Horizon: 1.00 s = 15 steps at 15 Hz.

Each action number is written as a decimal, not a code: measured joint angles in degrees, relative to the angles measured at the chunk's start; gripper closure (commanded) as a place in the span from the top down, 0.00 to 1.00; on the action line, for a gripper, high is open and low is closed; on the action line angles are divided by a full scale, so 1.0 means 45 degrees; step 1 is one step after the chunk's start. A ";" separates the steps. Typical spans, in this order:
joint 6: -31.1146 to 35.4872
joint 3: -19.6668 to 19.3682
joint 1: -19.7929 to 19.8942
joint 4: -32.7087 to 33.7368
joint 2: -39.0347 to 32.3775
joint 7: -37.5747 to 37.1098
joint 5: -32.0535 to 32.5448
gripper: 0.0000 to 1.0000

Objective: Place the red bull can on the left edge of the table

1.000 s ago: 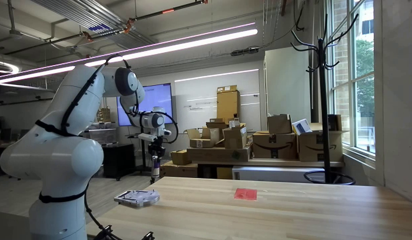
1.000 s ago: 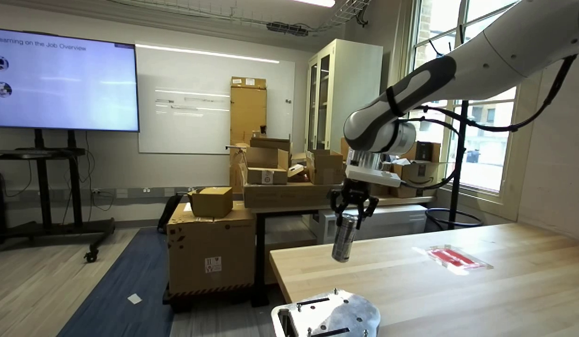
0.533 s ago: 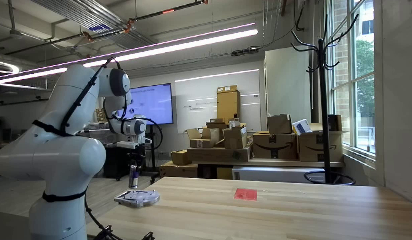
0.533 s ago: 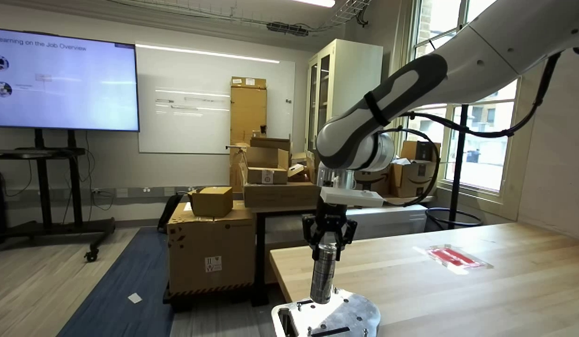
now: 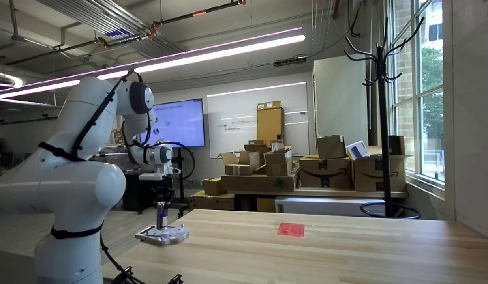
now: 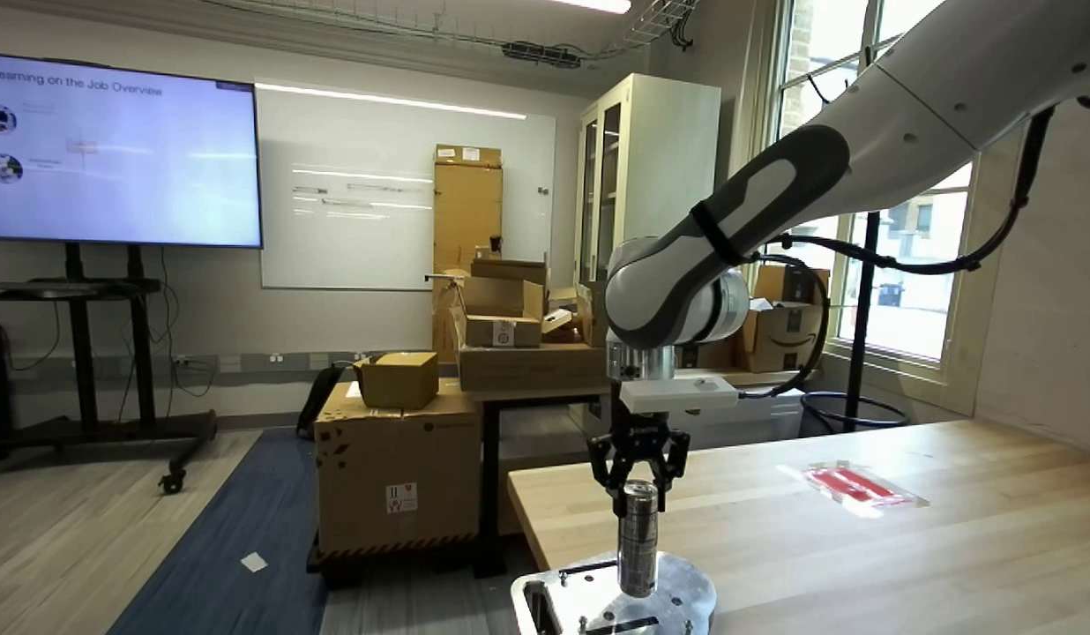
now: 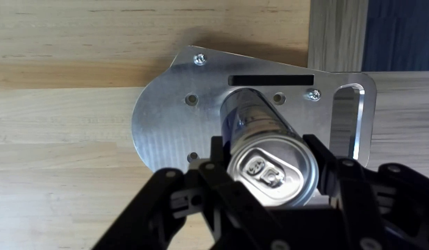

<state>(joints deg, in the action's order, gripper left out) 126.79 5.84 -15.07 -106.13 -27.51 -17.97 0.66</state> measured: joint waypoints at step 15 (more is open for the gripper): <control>0.1212 0.0025 0.0000 -0.0172 -0.0580 0.0000 -0.0219 1.00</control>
<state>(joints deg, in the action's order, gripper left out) 132.25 5.96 -15.07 -106.91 -30.12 -17.97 -0.33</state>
